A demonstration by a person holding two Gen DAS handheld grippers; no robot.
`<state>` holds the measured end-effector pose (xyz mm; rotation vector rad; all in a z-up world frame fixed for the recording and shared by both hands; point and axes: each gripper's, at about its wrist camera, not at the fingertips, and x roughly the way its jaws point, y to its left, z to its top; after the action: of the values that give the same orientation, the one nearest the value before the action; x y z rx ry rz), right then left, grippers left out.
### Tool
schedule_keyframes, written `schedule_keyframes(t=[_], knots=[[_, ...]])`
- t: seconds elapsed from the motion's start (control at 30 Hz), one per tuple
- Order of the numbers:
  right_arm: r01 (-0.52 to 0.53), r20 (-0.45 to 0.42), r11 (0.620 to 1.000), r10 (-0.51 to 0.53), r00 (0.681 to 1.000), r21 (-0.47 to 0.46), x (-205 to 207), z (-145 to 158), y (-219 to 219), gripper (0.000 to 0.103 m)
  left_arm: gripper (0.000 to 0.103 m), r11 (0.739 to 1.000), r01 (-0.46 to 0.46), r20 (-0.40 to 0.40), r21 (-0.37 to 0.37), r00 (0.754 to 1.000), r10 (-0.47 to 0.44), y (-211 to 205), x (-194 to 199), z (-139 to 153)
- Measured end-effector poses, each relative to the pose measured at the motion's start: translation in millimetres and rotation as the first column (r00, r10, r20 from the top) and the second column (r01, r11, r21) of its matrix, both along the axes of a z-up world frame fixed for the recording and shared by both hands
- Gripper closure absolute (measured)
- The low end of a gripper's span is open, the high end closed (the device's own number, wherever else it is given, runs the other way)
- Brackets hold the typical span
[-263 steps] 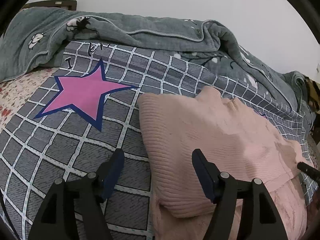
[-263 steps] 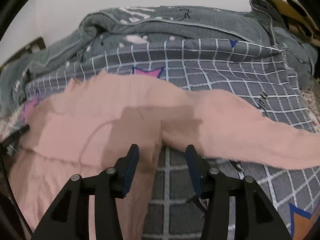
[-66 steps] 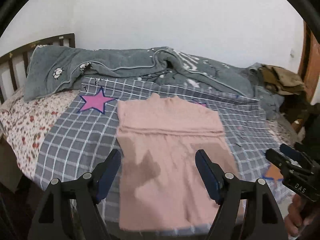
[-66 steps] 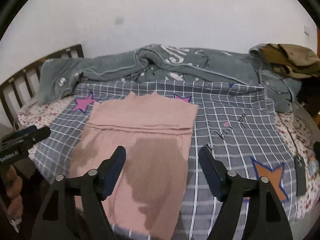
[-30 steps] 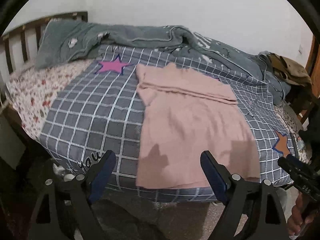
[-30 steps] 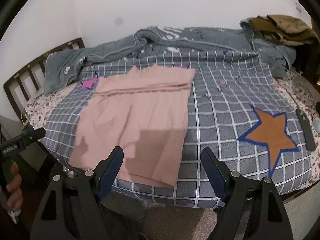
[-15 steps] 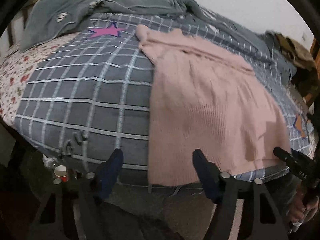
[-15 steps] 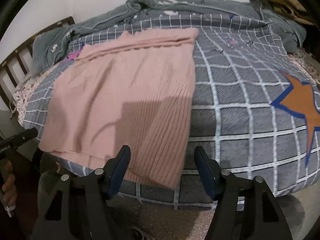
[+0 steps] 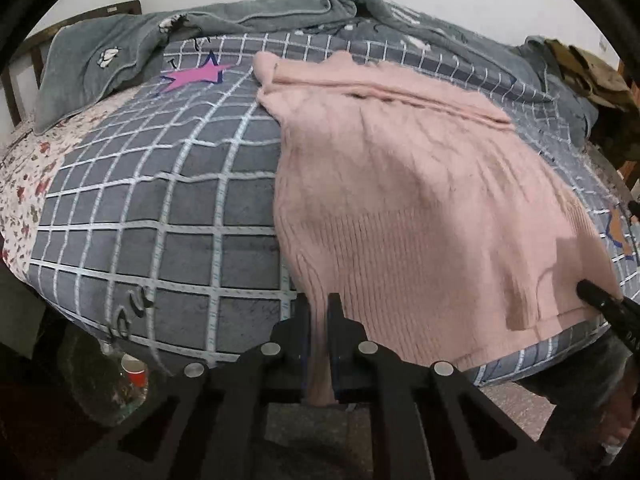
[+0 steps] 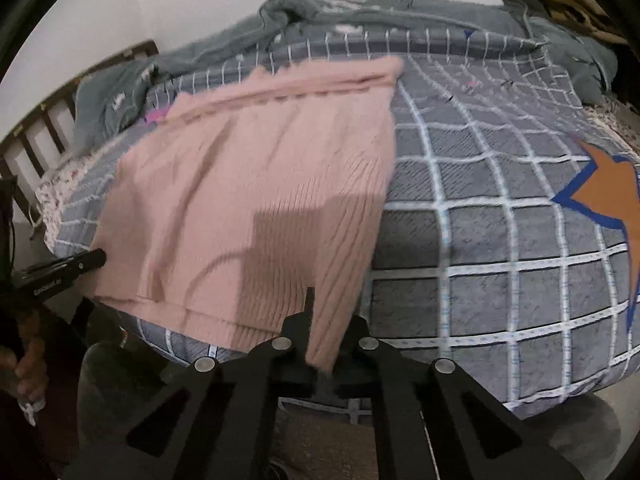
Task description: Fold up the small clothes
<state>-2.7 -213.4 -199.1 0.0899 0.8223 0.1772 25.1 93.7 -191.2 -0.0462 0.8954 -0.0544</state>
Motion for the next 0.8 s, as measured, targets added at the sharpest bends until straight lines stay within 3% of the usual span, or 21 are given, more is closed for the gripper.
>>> schedule_keyframes(t=[0.17,0.37,0.43,0.5,0.53,0.73,0.77,0.8], knots=[[0.023,0.011,0.999,-0.024,1.0,0.046,-5,3,-19,0.099,0.094,0.998,-0.003,-0.027,-0.059,1.0,0.001,15,-4,-2],[0.016,-0.034,1.0,-0.015,0.999,0.018,2,-8,-7,0.098,0.091,0.999,-0.029,-0.057,-0.038,0.998,0.027,11,-1,-7],[0.012,-0.032,1.0,-0.012,0.999,0.008,3,-9,-5,0.094,0.082,0.998,-0.037,-0.076,-0.054,0.997,0.033,12,0,-8],[0.024,-0.038,1.0,-0.023,0.999,0.011,2,-10,-8,0.076,0.077,0.997,-0.048,-0.093,-0.068,0.995,0.042,14,2,-9],[0.03,-0.038,0.999,-0.03,0.999,0.02,3,-11,-9,0.075,0.076,0.996,-0.052,-0.089,-0.078,0.995,0.045,15,0,-9],[0.028,-0.044,1.0,-0.028,0.999,0.009,-2,-11,-12,0.078,0.074,0.993,-0.056,-0.102,-0.102,0.994,0.045,17,-4,-9],[0.029,-0.045,1.0,-0.029,0.999,0.005,-3,-11,-12,0.087,0.074,0.993,-0.057,-0.097,-0.106,0.994,0.047,16,-5,-10],[0.026,-0.047,1.0,-0.025,0.999,0.008,-2,-12,-13,0.095,0.083,0.993,-0.055,-0.095,-0.106,0.994,0.045,15,-5,-10]])
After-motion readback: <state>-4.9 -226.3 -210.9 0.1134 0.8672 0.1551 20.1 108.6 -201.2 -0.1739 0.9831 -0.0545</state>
